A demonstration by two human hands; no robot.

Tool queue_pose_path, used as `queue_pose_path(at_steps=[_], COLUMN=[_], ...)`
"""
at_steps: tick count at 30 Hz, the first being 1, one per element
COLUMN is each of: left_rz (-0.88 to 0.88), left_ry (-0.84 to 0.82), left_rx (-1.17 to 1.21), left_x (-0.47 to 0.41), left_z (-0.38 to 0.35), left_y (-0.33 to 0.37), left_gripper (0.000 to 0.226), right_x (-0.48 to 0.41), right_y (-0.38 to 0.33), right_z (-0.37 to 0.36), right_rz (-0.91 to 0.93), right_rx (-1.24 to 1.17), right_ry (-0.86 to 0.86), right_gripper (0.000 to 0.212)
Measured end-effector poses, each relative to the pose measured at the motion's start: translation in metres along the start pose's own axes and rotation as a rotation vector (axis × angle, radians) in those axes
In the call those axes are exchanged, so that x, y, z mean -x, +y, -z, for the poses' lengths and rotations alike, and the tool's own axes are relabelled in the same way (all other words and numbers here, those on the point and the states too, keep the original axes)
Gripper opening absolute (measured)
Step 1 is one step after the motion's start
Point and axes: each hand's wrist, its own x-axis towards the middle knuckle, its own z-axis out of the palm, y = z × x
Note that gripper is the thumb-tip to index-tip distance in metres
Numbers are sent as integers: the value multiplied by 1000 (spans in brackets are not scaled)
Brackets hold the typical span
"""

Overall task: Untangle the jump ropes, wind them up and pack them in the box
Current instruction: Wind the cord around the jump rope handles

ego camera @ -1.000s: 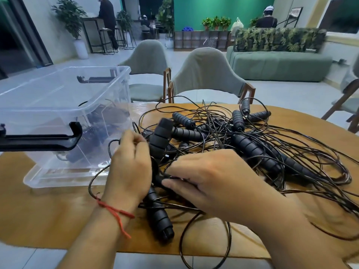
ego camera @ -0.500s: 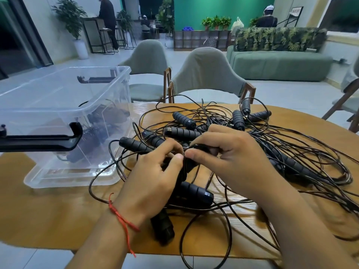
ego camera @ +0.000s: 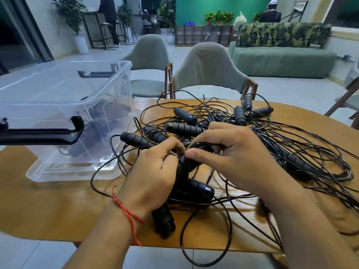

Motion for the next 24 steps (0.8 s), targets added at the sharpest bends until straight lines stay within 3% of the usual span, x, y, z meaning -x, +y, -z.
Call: queue_pose_path(at_steps=[7,10,15,19,21,24], left_rz=[-100,-136,-168,-189,-227,-266], left_ry=[-74,-148,-216,-285,-281,-328], left_rx=[-56,-73,-347,-303,-320,-394], left_x=[2,1,2,2,1,6], left_z=[2,9,3,3,3,8], left_y=[0,2,8,5,10,16], left_gripper=[46,41,56,50,43,53], right_x=[-1,-1,0,-1,-2,-3], right_y=[-5,-7,-13,-22,-21,-11], right_z=[8,13,17,17,17,19], right_rz=[-5,-8,-36,69,54,-19], right_rx=[-54,-108,-192,-140,-178,-239], right_ry=[-59,-77,-161,-192,-174,-157], right_gripper=[17,11,4,8,8,12])
